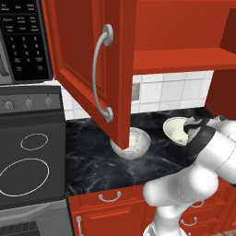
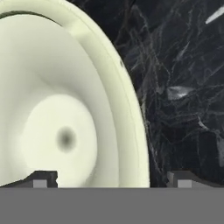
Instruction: Open the cabinet. Pick the bowls from the counter and place them in the cabinet. Then close the cabinet.
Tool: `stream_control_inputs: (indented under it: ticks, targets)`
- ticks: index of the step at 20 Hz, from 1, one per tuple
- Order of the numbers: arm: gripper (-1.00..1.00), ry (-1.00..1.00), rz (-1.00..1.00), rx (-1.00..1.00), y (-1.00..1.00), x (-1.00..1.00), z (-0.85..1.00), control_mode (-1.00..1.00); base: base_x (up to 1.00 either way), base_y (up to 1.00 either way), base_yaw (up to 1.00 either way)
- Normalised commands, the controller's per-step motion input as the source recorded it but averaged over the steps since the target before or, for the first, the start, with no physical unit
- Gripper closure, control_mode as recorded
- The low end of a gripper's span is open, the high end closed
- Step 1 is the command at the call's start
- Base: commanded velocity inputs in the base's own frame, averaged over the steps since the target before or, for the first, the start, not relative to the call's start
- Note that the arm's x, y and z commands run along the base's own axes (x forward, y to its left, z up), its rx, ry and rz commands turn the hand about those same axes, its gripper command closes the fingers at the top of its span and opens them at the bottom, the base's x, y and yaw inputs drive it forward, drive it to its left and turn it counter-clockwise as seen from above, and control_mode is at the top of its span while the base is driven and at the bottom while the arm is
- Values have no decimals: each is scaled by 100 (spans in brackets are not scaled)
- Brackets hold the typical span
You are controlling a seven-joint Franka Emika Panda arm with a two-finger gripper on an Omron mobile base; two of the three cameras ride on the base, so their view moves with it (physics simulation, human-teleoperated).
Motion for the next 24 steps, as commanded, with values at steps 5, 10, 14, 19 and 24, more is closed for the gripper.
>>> stream_control_inputs:
  ticks: [5,10,14,19,24]
  targets:
    - [100,0,-6,8,0,19,-21,-100,0,0,0]
    - [100,0,-5,7,0,8,-6,-100,0,0,0]
    - [100,-1,-7,2,0,5,0,-100,0,0,0]
    - [100,-5,-9,4,-9,0,7,-100,0,0,0]
    - [100,-2,-9,4,-6,-16,51,-100,0,0,0]
